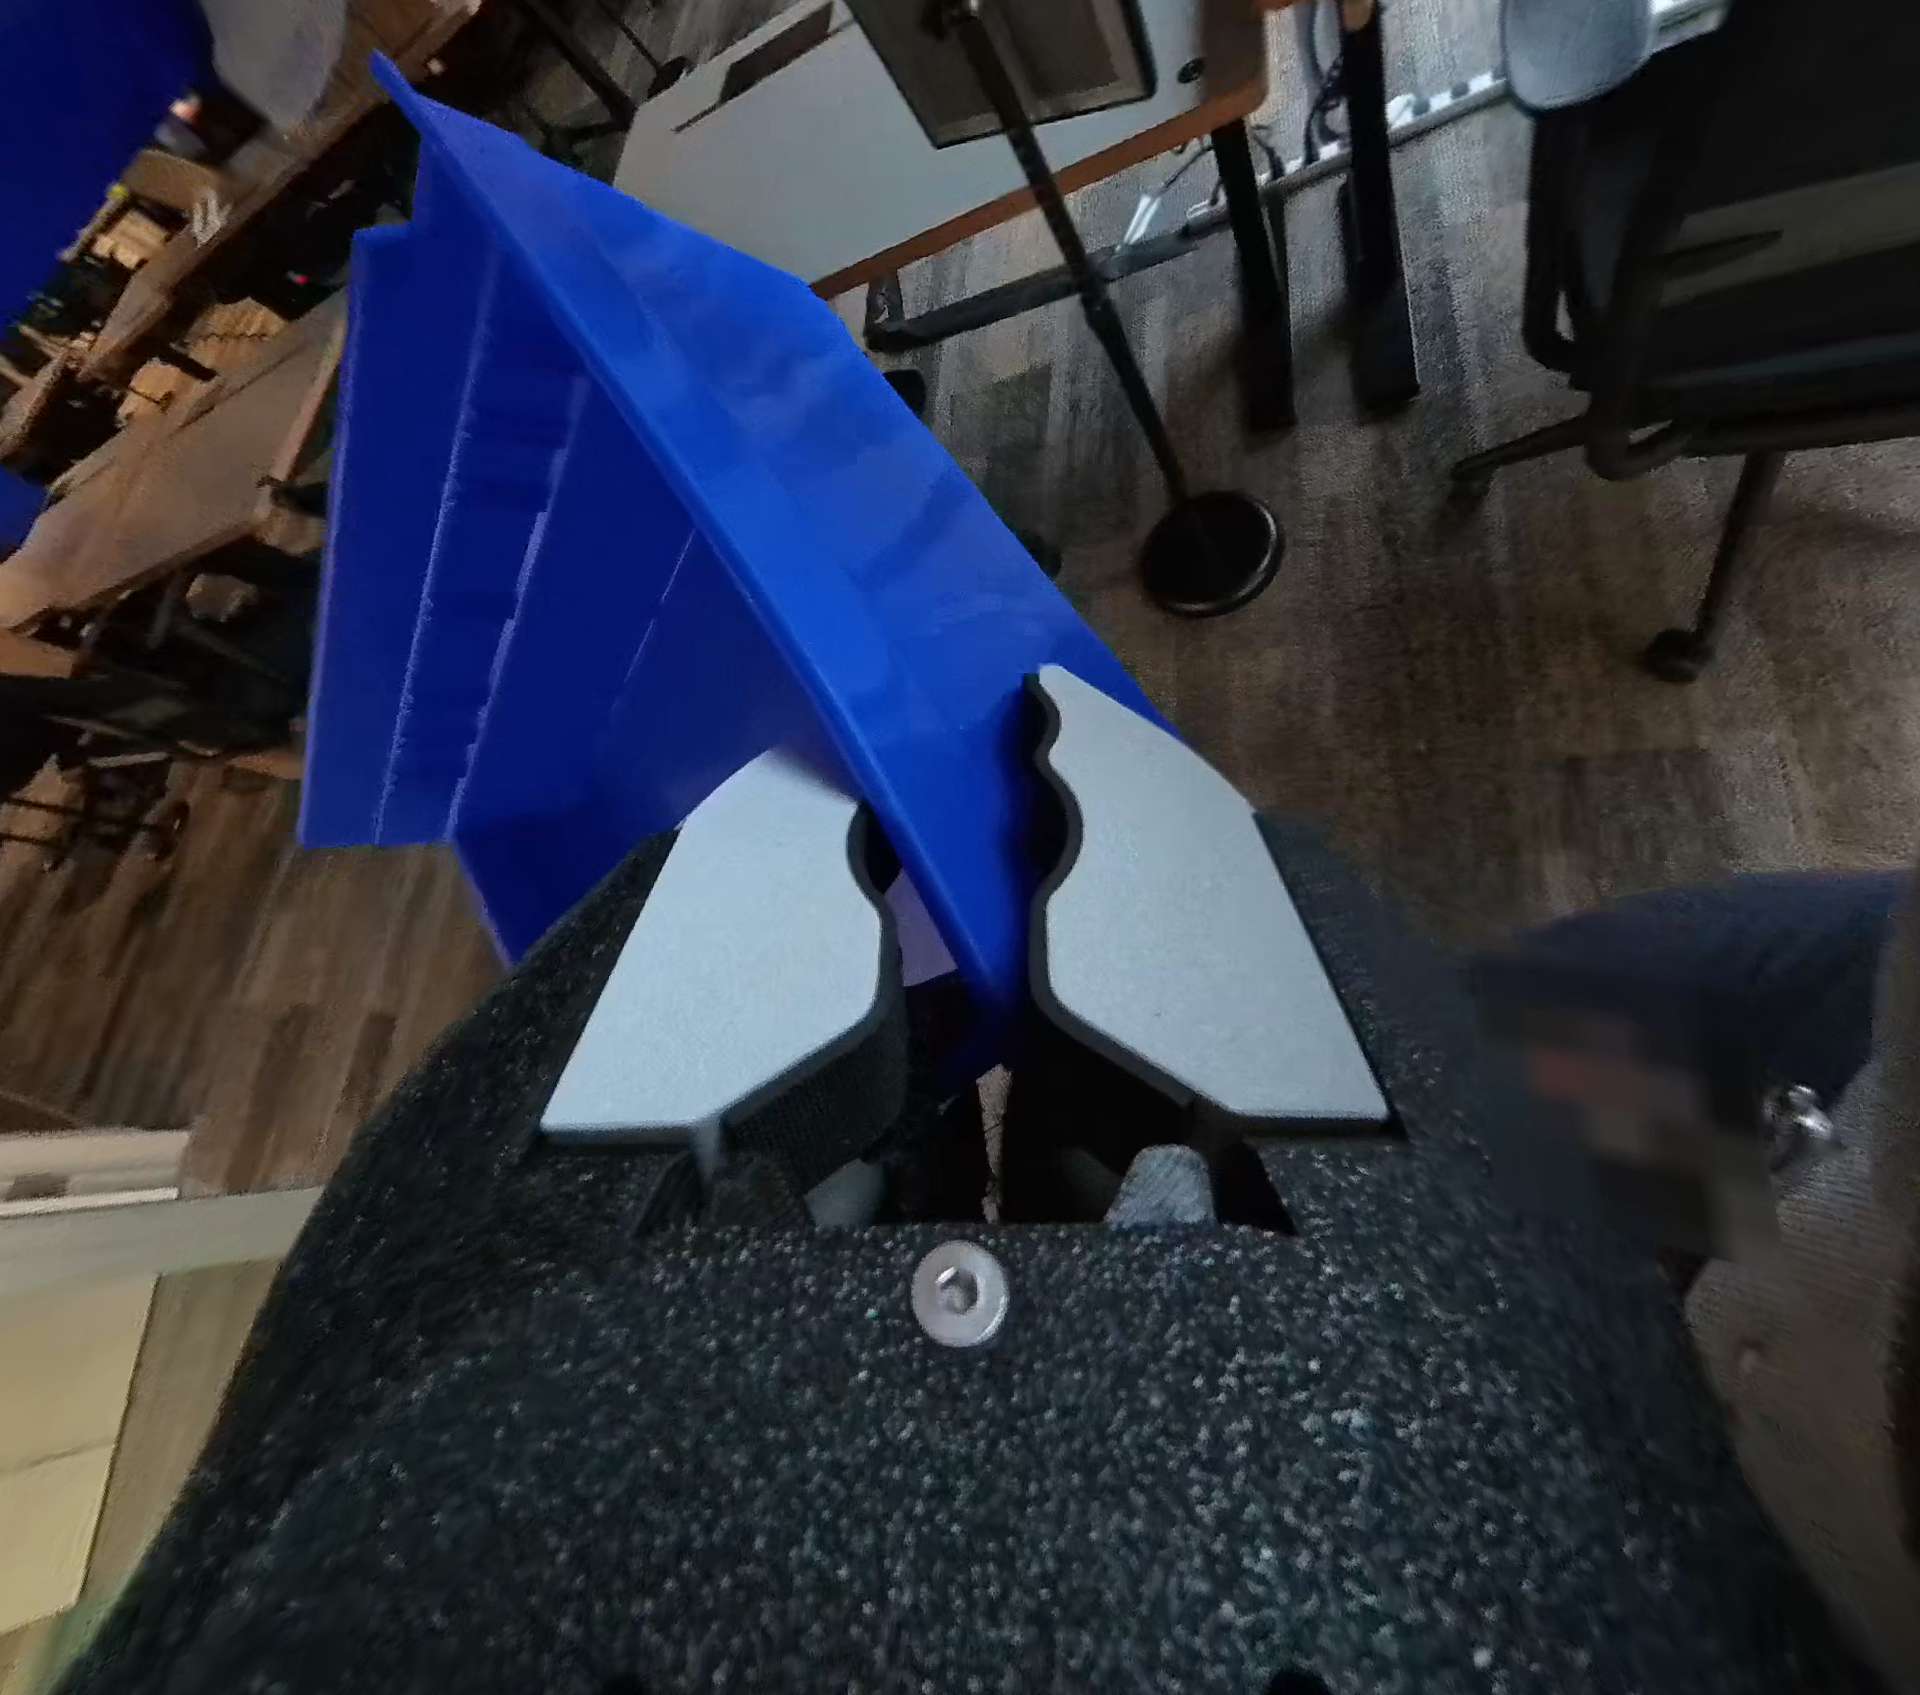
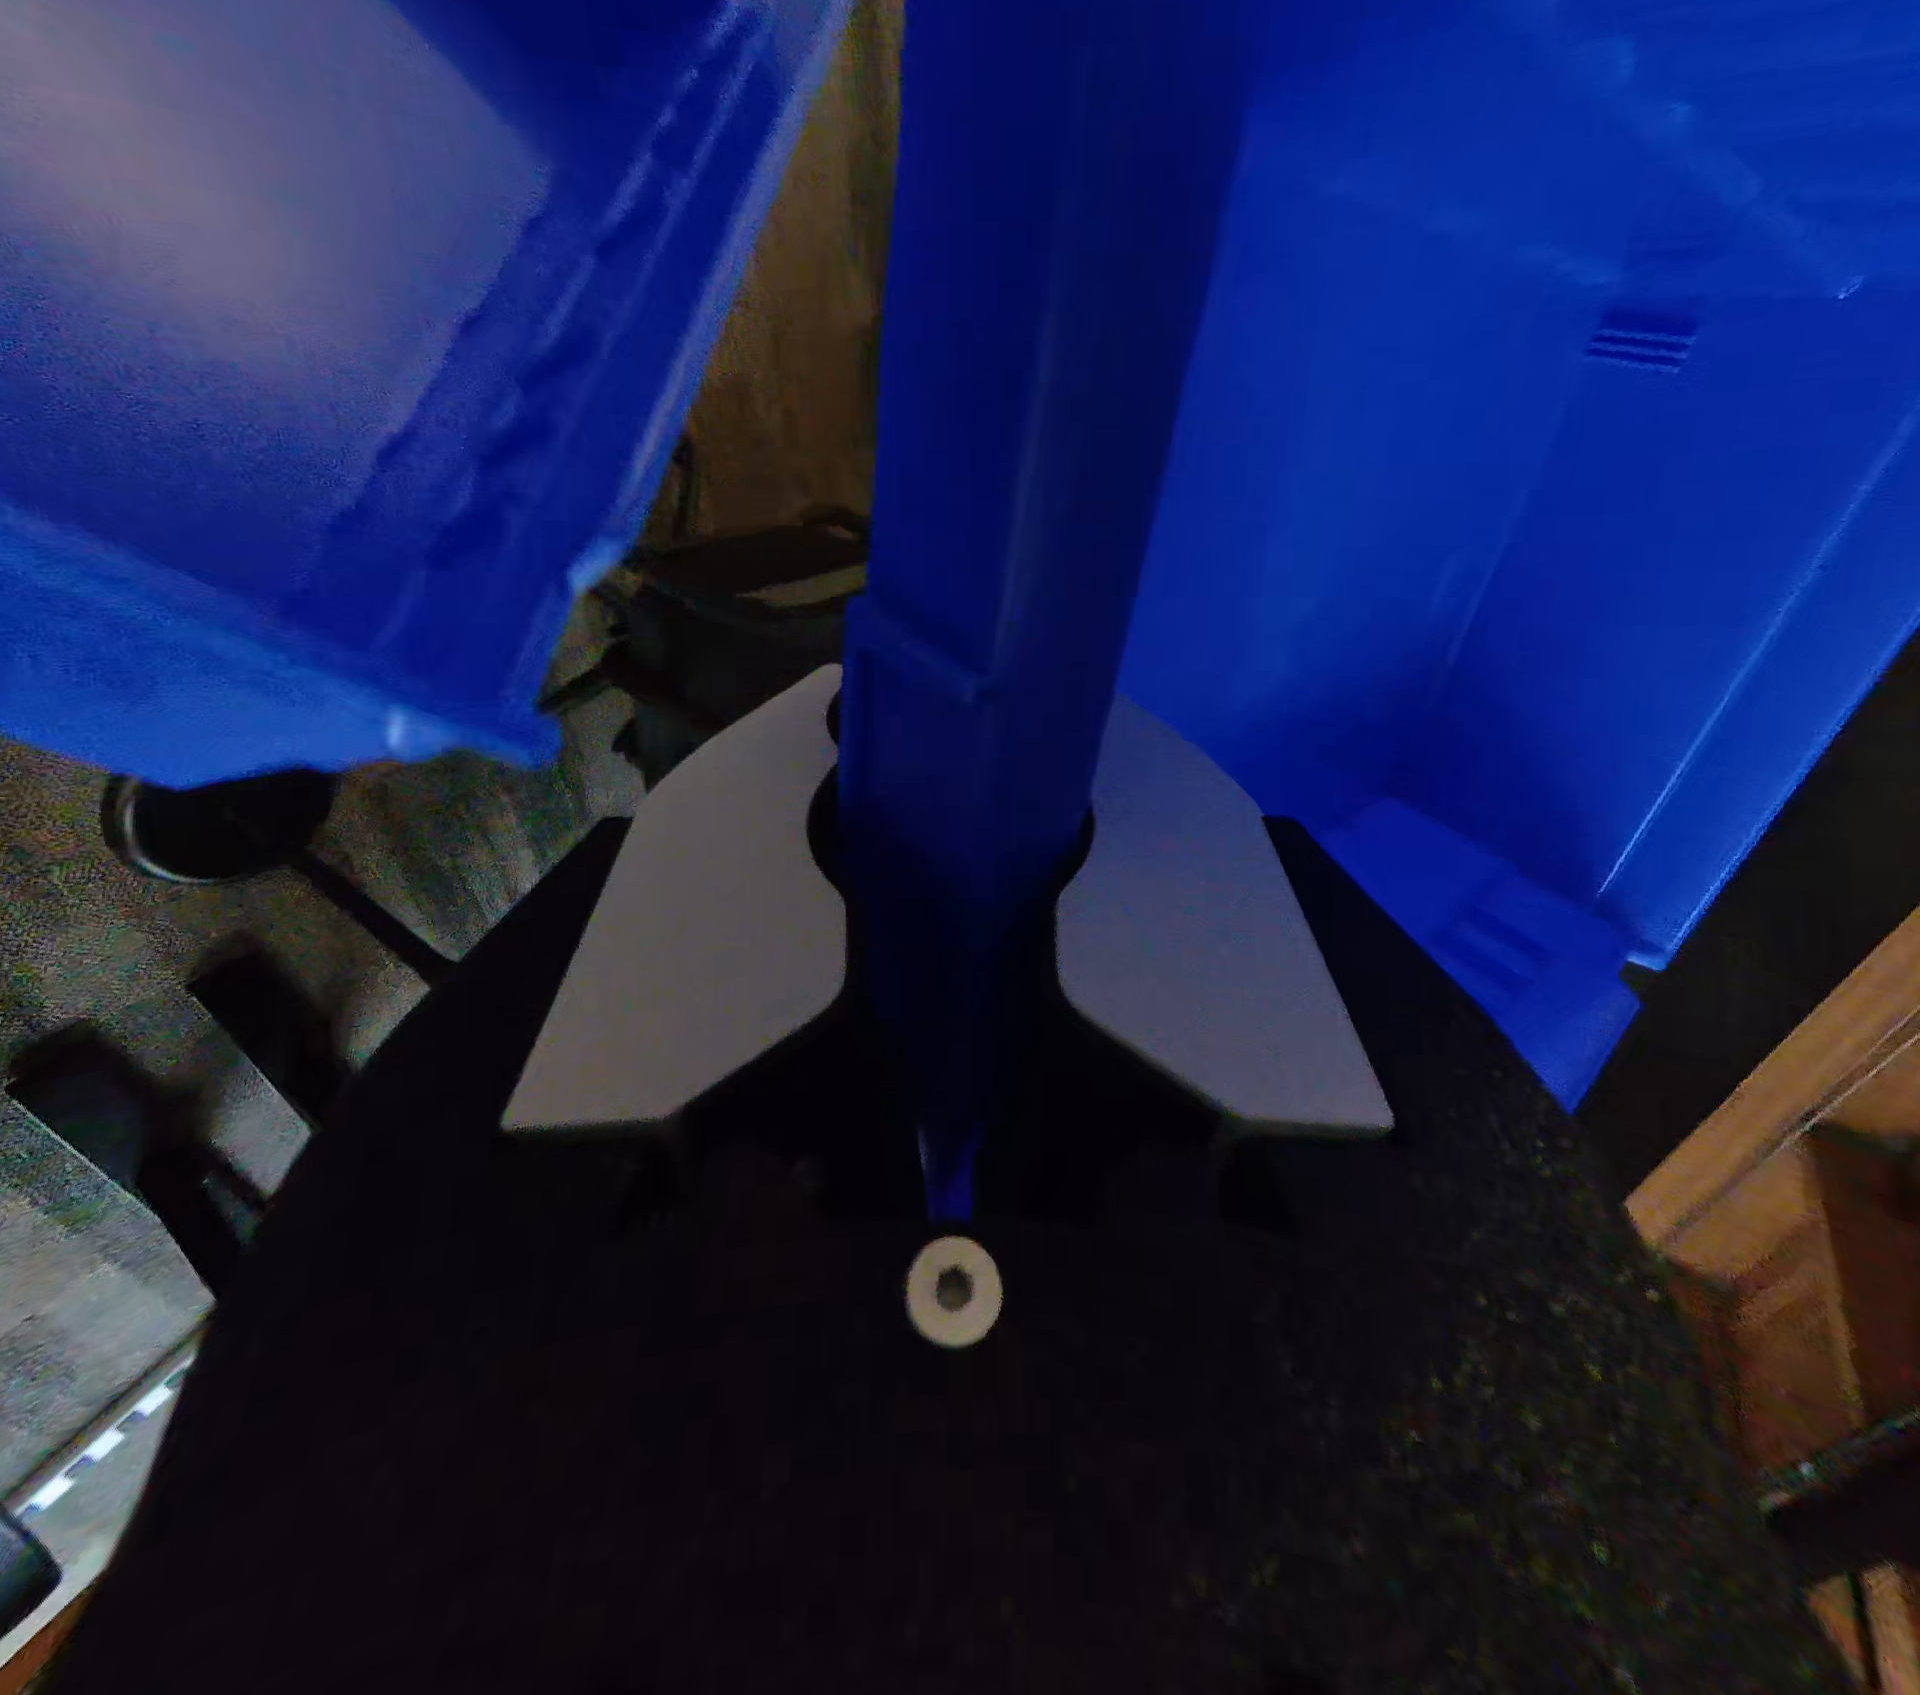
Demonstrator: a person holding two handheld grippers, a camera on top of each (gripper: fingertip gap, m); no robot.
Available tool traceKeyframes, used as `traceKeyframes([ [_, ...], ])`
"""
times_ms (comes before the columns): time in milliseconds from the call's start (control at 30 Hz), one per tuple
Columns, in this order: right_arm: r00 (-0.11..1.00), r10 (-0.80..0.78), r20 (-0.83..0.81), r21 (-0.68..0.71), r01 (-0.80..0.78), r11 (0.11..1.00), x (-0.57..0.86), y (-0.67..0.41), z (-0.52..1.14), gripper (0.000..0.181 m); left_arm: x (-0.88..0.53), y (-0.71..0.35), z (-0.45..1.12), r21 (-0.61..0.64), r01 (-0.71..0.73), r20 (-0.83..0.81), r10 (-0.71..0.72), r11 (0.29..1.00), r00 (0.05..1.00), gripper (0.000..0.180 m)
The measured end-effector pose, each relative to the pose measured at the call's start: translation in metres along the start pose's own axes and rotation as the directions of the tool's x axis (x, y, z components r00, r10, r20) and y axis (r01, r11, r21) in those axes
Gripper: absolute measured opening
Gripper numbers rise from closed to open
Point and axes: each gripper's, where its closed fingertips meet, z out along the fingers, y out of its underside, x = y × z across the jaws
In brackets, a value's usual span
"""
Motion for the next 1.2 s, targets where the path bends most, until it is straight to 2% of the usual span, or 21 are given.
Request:
traceKeyframes([
  [133,0.997,0.071,-0.018,-0.085,-0.072,0.994,0.055,0.05,0.097,0.031,-0.112,0.045,0.058,0.028,0.024,-0.004,-0.024,0.999,1.0,0.018],
  [300,0.993,0.108,-0.045,-0.177,-0.114,0.978,0.13,0.109,0.225,0.031,-0.261,0.091,0.141,-0.004,-0.01,0.004,0.01,1.0,1.0,0.018],
  [467,0.989,0.143,-0.028,-0.212,-0.145,0.966,0.209,0.144,0.342,0.031,-0.402,0.118,0.208,-0.008,-0.028,0.046,0.029,1.0,0.999,0.018],
  [600,0.991,0.132,-0.031,-0.235,-0.136,0.962,0.275,0.168,0.436,0.03,-0.499,0.139,0.272,0.032,-0.046,0.032,0.045,0.998,0.998,0.018],
  [733,0.989,0.141,-0.046,-0.281,-0.148,0.948,0.331,0.194,0.526,0.031,-0.59,0.164,0.349,0.093,-0.086,-0.049,0.091,0.992,0.995,0.017],
  [900,0.973,0.222,-0.059,-0.382,-0.228,0.896,0.391,0.239,0.614,0.03,-0.708,0.17,0.426,0.187,-0.119,-0.13,0.145,0.975,0.981,0.017],
  [1200,0.931,0.343,-0.127,-0.528,-0.356,0.771,0.46,0.366,0.755,0.03,-0.872,0.186,0.596,0.272,-0.207,-0.244,0.275,0.94,0.93,0.018],
])
